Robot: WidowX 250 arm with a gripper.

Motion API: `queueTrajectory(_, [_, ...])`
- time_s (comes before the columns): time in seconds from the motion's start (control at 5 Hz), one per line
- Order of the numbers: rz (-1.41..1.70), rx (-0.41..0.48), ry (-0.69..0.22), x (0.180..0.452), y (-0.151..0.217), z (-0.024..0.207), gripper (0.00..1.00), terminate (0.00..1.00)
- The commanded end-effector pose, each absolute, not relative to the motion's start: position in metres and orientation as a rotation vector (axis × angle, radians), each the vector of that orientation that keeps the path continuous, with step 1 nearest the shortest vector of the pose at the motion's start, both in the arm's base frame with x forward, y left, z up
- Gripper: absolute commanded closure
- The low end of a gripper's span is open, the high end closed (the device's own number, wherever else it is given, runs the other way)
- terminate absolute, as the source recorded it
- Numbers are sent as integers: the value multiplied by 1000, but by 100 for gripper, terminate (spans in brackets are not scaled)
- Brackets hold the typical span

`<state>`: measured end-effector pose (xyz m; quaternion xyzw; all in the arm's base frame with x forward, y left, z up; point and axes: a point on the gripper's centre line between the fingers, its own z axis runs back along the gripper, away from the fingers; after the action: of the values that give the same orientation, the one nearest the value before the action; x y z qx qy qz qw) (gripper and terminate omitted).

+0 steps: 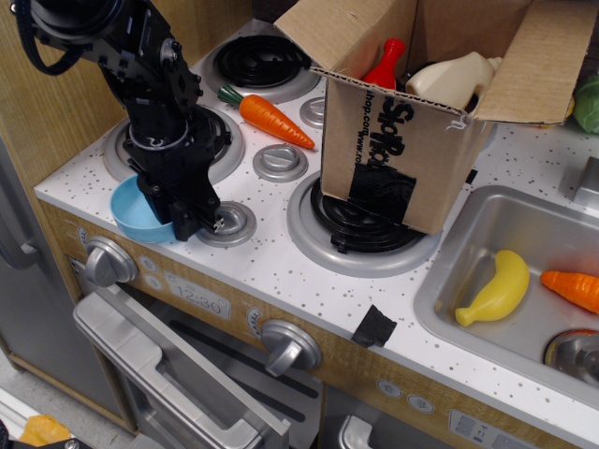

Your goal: Pick up bowl and put in small4fbox

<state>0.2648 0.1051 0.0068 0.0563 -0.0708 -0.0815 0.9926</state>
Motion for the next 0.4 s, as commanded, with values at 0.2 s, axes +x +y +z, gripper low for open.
queueTrajectory(0.2, [-91, 178, -115, 258, 85, 65, 100, 0])
